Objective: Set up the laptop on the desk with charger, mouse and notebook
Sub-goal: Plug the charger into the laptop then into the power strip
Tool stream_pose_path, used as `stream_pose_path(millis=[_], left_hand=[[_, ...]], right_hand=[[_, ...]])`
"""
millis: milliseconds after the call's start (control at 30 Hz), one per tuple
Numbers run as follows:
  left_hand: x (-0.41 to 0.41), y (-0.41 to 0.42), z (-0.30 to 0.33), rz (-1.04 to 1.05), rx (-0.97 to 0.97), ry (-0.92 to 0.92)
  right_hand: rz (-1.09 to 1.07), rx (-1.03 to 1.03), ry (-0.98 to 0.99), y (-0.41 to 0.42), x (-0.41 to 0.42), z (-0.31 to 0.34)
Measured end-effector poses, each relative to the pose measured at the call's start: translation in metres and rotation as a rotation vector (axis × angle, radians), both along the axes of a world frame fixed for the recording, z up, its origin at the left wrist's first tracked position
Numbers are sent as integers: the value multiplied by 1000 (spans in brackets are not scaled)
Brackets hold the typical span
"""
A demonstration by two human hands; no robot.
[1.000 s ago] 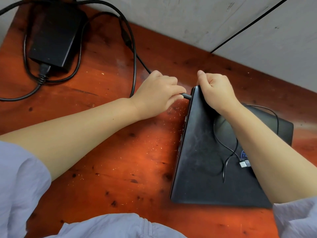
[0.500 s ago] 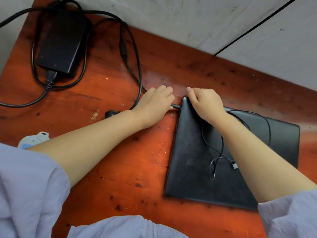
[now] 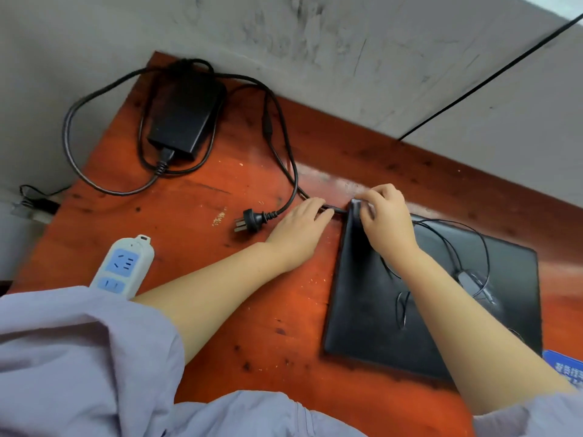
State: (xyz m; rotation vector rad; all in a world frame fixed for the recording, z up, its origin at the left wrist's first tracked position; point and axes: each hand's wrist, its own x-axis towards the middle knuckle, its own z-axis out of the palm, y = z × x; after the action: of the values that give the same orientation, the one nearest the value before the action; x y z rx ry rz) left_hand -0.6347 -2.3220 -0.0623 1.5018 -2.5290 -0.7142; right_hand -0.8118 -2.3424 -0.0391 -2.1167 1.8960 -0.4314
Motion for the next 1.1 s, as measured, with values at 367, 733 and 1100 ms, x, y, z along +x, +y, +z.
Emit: stream_pose_path(millis=[367, 733, 1100], left_hand=[[155, 99, 22, 384, -263, -21], [213, 156, -15, 1030, -46, -228], [213, 157, -20, 1038, -137, -176]], right_hand=[[-407, 780, -972, 39, 143, -19], [27, 725, -973, 52, 213, -8], [662, 606, -485, 36, 281, 15]])
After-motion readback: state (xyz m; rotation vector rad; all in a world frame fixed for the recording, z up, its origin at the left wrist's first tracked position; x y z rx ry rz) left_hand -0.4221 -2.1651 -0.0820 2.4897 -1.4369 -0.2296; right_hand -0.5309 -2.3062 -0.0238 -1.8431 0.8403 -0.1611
